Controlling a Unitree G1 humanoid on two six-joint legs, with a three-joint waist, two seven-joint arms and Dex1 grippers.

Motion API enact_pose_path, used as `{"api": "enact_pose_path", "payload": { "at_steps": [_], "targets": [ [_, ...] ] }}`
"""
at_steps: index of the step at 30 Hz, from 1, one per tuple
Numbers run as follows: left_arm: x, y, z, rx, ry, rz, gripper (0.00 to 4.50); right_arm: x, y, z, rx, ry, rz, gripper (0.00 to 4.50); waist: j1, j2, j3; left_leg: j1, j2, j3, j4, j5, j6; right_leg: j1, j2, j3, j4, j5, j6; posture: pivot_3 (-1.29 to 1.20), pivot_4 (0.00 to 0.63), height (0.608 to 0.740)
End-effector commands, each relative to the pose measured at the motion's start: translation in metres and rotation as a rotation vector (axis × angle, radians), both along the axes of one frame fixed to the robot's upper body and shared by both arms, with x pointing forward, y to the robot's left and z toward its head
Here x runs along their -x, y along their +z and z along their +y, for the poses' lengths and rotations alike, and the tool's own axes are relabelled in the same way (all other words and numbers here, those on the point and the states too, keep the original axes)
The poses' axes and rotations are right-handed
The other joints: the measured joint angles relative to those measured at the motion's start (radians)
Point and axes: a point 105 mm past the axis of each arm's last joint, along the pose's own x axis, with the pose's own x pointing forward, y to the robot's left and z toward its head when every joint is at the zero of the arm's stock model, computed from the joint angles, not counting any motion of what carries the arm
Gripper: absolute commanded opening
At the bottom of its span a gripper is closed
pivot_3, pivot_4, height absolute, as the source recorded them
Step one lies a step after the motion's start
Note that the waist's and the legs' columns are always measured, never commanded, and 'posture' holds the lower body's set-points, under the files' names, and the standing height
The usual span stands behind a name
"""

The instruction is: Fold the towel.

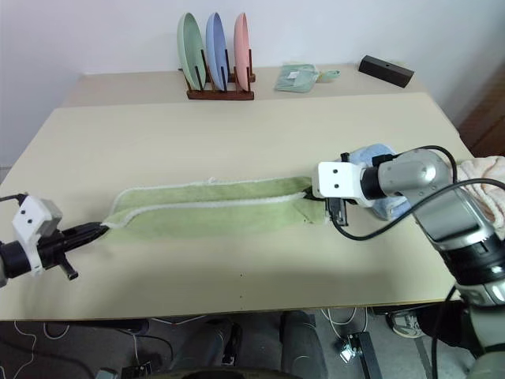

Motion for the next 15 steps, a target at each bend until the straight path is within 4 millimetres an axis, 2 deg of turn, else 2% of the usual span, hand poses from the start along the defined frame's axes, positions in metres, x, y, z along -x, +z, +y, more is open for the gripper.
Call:
{"api": "enact_pose_path", "payload": {
  "at_steps": [1,6,15],
  "targets": [
    [-0.014,0.005,0.008,-0.017,0.037,-0.055,0.00,-0.019,0.005,-0.003,0.020,-0.005,-0.057,0.03,-0.001,0.000,0.000,0.000,0.000,0.000,0.000,0.000,-0.001,0.000,0.000,0.000,0.000,0.000,0.000,0.00,0.150,0.721],
    [-0.037,0.001,0.014,-0.018,0.061,-0.076,0.00,-0.046,-0.007,-0.005,0.043,-0.015,-0.066,0.03,-0.003,0.000,0.000,-0.004,0.000,0.000,0.000,0.002,-0.003,-0.006,0.000,0.000,0.001,0.000,0.000,0.00,0.150,0.721],
    [-0.059,-0.011,0.020,-0.013,0.107,-0.079,0.00,-0.070,-0.020,-0.001,0.032,-0.029,-0.098,0.03,-0.006,0.000,0.000,-0.007,-0.001,0.000,0.000,0.002,-0.004,-0.010,0.000,0.000,0.002,0.000,0.000,0.00,0.150,0.721]
  ]
}}
